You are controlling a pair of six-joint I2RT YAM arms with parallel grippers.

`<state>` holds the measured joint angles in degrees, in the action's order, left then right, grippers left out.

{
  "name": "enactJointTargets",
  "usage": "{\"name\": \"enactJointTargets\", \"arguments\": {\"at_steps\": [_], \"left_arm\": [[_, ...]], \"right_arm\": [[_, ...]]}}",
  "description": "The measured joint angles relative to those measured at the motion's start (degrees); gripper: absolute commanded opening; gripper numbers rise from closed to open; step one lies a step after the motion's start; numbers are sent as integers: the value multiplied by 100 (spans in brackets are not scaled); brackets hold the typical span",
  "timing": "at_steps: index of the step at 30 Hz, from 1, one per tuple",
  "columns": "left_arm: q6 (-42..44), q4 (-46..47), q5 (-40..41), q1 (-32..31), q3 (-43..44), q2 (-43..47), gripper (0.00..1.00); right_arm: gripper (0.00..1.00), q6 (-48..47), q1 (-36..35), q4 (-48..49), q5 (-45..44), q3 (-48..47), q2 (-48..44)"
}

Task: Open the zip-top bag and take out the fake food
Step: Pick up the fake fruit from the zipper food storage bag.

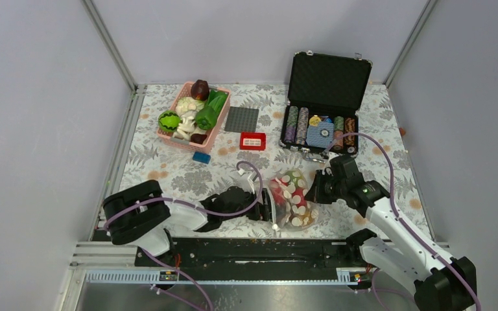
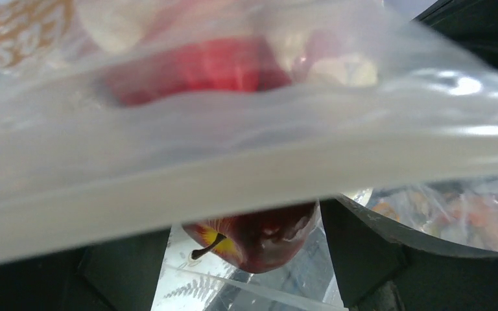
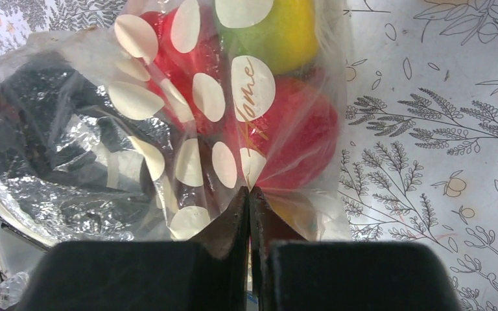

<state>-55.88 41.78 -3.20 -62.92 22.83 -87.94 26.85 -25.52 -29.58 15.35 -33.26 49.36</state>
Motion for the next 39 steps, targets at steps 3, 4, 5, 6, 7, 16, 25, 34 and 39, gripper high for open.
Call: {"name": "enactJointTargets", "arguments": {"at_steps": [3,4,5,6,7,16,25,34,39], "left_arm": [[-72,76,0,-11,-164,39,85],[-76,72,4,-11,-188,74,89],[-76,42,4,-15,-192,107,90],[-79,2,7,-24,-190,173,91],[-72,-17,7,-33,-190,214,91],[-4,-280,4,-157,195,-50,93],[59,-363,-11,-330,629,-595,76],[92,-916,83,-382,627,-293,56],[332,-2151,369,-385,686,542,56]], "right_arm": [[0,17,0,35,-83,85,-63],[0,20,0,39,-85,98,-66],[0,24,0,52,-90,111,-66],[0,37,0,74,-87,131,-66],[0,44,0,85,-87,142,-63],[0,153,0,332,-59,282,-33],[0,236,0,463,66,437,-33],[0,275,0,509,66,461,-35],[0,302,0,505,-4,463,-87]]}}
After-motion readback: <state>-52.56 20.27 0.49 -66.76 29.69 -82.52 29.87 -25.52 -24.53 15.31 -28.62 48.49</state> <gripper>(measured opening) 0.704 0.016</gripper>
